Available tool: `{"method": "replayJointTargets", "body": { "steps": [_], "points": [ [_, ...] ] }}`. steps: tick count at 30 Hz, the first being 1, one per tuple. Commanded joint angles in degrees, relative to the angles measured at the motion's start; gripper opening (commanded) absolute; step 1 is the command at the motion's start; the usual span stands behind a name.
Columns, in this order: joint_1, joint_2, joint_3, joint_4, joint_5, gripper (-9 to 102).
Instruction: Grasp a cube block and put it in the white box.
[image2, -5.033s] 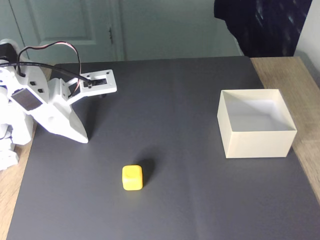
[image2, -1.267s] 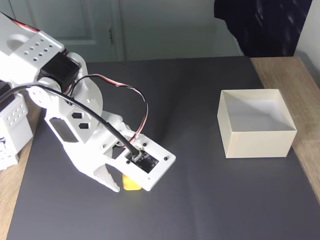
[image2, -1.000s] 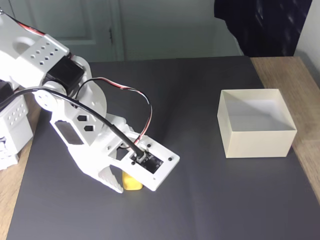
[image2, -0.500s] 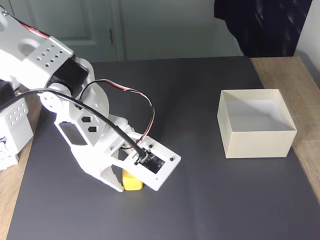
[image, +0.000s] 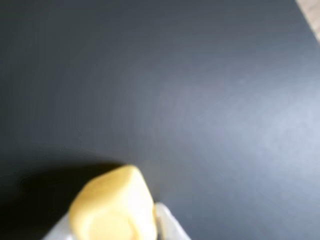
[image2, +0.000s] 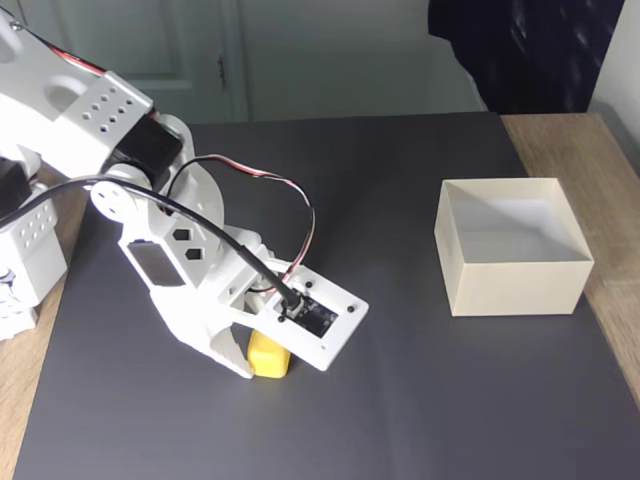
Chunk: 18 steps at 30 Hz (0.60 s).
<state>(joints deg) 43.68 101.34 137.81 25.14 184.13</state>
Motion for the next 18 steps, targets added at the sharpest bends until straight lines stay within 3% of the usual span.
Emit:
{"method": "replayJointTargets", "body": {
  "steps": [1, 12, 18],
  "points": [
    [-1.05, 0.26, -0.26, -0.88, 0.18, 13],
    [-1.85, 0.62, -0.18, -0.53, -0.09, 10],
    [-2.90, 0.62, -0.18, -0.26, -0.35, 0]
  ]
}}
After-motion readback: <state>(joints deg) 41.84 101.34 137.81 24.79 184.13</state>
